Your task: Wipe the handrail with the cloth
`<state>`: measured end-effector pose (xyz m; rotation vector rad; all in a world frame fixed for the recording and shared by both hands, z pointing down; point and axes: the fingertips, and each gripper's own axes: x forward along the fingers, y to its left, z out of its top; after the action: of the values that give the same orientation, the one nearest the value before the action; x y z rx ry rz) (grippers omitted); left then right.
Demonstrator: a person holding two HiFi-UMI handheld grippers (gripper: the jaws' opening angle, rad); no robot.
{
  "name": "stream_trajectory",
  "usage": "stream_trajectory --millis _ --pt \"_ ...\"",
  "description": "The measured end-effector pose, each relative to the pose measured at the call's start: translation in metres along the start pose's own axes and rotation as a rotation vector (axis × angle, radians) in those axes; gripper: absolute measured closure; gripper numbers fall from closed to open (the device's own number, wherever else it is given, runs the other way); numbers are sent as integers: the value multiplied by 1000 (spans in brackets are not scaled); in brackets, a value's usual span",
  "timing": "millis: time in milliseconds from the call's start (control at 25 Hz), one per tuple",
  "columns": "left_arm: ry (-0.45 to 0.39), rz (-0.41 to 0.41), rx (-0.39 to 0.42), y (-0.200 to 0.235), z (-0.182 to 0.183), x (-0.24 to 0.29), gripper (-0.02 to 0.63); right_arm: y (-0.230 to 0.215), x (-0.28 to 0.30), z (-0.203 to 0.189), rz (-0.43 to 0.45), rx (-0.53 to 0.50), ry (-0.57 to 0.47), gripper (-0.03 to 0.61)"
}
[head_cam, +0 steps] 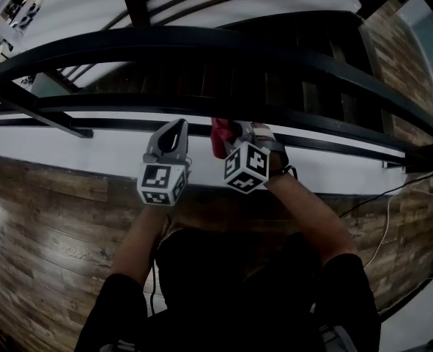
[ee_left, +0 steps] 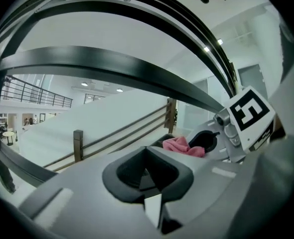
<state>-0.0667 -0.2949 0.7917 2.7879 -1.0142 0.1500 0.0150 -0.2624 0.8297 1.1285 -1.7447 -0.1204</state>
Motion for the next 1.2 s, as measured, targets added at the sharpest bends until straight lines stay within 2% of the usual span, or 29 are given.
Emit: stream_trajectory --millis 200,320,520,680,960,1120,1200 --pt "62 -104 2 -30 -8 15 615 -7 -9 -21 15 -32 11 532" --pt "88 -125 6 -39 -11 20 615 -11 -13 -35 21 -34 18 532" --pt "87 -161 70 -57 -3 26 615 -21 -24 -58 35 -3 14 532" --pt "97 -163 97 -76 -3 34 615 -26 -30 -73 25 -12 1 532" --pt "135 -163 170 -123 -8 43 615 -36 -44 -103 66 -1 -4 532" --pt "152 -139 120 -144 -14 52 615 -43 -48 -121 101 109 1 532" --pt "153 -135 104 -157 -14 55 615 -45 -51 -131 117 119 9 532"
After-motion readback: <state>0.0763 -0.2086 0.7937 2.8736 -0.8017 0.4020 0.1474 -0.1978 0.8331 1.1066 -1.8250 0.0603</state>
